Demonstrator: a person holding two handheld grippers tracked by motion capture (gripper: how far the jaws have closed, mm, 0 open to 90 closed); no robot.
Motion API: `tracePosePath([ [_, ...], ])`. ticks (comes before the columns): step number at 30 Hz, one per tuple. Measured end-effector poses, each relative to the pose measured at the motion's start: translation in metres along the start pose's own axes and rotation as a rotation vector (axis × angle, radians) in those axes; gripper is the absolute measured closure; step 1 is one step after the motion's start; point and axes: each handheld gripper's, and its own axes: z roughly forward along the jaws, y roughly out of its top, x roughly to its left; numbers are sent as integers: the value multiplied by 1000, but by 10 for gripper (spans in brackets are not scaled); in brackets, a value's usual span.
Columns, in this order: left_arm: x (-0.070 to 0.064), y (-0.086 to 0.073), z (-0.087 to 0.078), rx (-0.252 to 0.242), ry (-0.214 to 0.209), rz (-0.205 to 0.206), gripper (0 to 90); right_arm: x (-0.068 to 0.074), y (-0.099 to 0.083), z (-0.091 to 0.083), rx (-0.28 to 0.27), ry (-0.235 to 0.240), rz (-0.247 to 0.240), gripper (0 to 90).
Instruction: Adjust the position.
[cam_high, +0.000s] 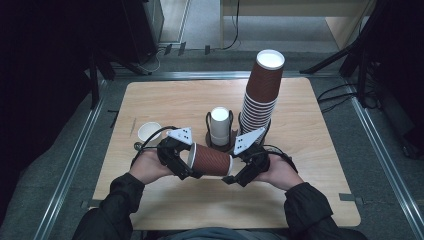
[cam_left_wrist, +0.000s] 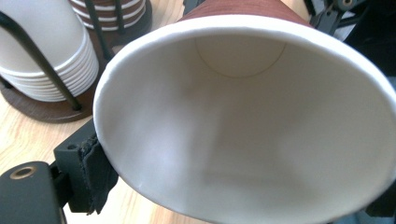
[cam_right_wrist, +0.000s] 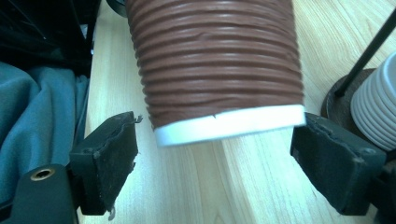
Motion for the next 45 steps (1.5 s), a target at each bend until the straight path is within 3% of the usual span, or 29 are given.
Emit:
tracePosePath([
  [11, 1, 9, 9, 113, 37, 63, 73, -2, -3, 2, 26, -26, 1, 152],
  [19, 5, 13, 22, 173, 28, 86, 73, -2, -5, 4, 35, -44, 3, 152],
  [30, 0, 21, 37, 211, 15, 112, 72, 0, -4, 14, 58, -28, 3, 152],
  [45, -7, 26, 43, 222, 12, 117, 70, 4, 1, 28, 71, -23, -26, 163],
])
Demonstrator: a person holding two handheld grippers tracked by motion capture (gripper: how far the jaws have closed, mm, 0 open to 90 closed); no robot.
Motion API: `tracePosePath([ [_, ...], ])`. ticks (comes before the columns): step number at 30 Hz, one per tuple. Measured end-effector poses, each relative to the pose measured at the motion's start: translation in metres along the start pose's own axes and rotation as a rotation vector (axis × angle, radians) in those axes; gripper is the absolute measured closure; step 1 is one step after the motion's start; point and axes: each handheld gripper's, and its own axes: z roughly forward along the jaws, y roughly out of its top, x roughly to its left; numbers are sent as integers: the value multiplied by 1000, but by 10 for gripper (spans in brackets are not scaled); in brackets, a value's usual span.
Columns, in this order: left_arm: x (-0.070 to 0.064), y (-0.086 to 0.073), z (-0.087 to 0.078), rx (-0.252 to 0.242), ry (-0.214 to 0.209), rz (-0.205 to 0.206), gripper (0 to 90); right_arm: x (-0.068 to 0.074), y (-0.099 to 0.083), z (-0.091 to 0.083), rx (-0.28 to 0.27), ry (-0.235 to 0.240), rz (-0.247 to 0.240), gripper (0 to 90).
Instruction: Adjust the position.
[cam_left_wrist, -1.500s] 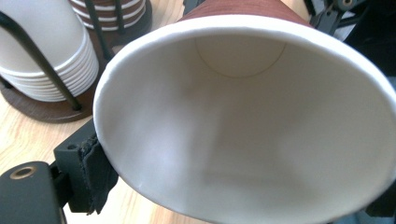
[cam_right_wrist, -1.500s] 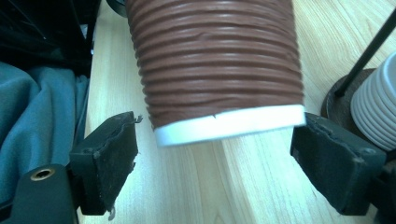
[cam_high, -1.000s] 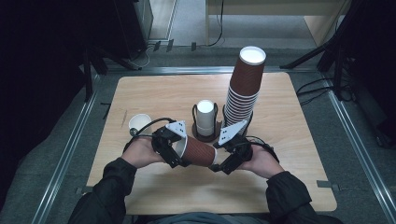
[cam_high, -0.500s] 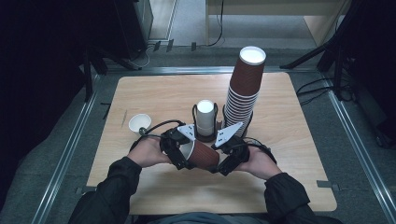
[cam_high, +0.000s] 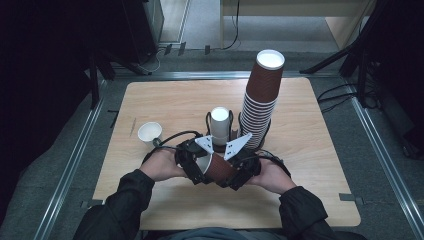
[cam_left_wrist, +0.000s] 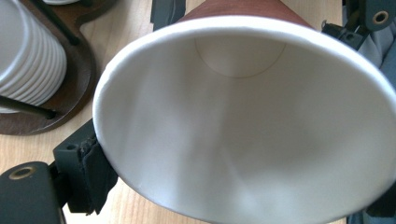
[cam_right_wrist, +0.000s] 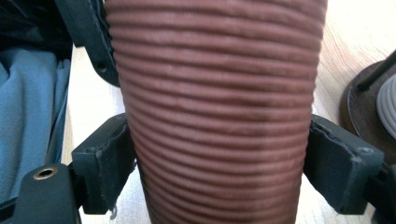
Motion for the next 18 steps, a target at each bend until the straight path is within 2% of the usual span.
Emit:
tracePosePath([
  [7, -2, -1, 1, 7, -3, 1, 69, 2, 1, 1, 10, 2, -26, 201],
  [11, -2, -2, -1, -12, -1, 3, 64, 2, 1, 0, 3, 12, -26, 202],
  [18, -4, -3, -5, -53, 5, 13, 44, 3, 1, -4, -14, 3, -30, 197],
])
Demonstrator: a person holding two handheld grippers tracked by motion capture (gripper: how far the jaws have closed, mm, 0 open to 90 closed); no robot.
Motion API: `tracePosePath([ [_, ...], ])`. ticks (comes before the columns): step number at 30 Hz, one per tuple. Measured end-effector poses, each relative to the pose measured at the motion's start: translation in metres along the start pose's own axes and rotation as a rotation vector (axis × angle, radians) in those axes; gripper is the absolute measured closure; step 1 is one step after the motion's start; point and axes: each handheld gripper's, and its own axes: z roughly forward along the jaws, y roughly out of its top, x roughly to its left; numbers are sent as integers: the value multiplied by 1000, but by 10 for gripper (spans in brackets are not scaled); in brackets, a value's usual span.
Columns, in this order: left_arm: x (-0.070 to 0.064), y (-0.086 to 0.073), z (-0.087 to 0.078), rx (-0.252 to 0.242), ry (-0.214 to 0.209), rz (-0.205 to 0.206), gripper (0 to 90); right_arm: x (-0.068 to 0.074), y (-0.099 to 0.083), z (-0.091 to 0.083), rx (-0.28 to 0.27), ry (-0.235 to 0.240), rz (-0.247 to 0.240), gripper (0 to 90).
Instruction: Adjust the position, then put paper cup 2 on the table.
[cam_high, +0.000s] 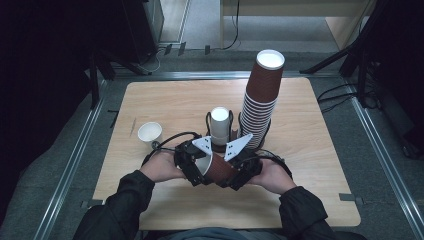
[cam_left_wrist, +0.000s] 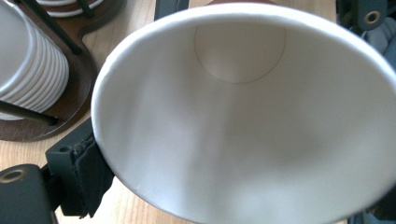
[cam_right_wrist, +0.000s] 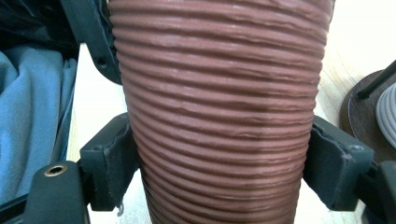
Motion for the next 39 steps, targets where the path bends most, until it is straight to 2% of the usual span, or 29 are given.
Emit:
tracePosePath([
  [6, 4, -6, -5, -36, -4, -34, 2, -2, -3, -6, -6, -17, 15, 196],
  [11, 10, -14, -9, -90, 5, -63, 0, -6, -6, -13, -21, -37, 24, 196],
  [16, 15, -22, -11, -113, -2, -98, 0, -8, -8, -17, -25, -41, 35, 195],
  [18, 15, -24, -13, -116, -5, -106, 0, -9, -8, -18, -31, -50, 29, 194],
  [26, 14, -25, -17, -201, -6, -139, 0, -10, -9, -21, -67, -54, 38, 194],
  [30, 15, -24, -15, -217, -8, -155, 0, -10, -9, -21, -81, -46, 42, 194],
  [39, 9, -18, -9, -215, -1, -130, 0, -10, -8, -21, -98, -44, 40, 193],
])
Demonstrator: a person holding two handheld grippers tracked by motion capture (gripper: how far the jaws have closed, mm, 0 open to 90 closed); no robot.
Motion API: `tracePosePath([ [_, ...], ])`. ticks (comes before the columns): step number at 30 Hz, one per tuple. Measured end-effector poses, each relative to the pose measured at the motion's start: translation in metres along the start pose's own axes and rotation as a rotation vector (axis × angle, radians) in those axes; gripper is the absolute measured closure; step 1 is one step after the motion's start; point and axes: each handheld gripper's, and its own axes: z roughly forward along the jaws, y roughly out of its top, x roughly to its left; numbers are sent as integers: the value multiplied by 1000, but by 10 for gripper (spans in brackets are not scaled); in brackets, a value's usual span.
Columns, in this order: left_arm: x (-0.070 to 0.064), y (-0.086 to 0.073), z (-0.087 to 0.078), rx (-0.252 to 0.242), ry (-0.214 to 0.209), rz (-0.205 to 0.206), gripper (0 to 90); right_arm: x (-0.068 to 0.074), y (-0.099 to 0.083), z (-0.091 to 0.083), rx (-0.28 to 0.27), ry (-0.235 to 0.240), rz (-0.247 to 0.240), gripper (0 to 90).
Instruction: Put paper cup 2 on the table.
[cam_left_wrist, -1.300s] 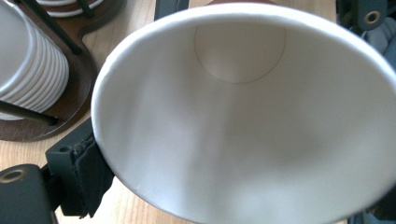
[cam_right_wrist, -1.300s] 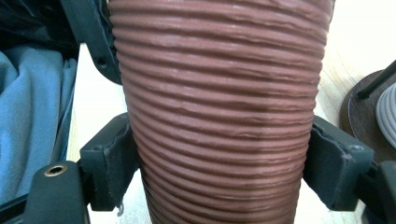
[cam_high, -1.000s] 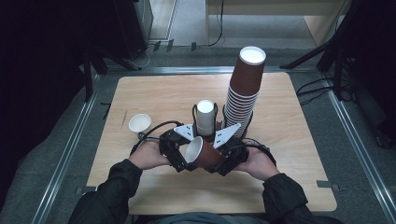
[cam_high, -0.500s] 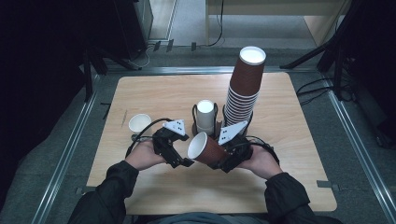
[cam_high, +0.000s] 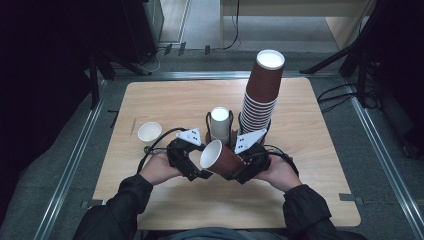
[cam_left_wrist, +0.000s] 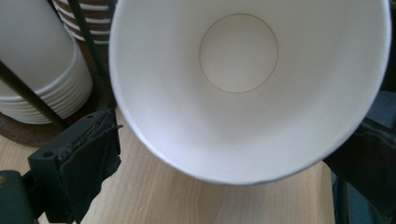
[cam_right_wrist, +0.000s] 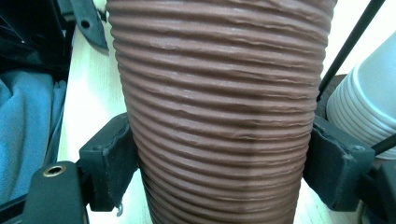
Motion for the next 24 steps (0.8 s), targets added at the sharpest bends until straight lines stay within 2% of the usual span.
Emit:
tracePosePath([
  [5, -2, 2, 3, -4, -1, 1, 0, 1, 1, 1, -8, 5, -2, 193],
  [14, -4, 7, 5, -71, -16, -34, 0, 5, 3, 8, -12, 15, -16, 193],
  [17, -6, 8, 6, -66, -6, -33, 0, 6, 4, 10, -15, 21, -13, 193],
  [20, -8, 9, 5, -61, 28, -18, 23, 6, 4, 10, -15, 16, -18, 193],
  [24, -5, 8, 3, -81, -5, -47, 45, 6, 4, 10, -17, 19, -20, 193],
])
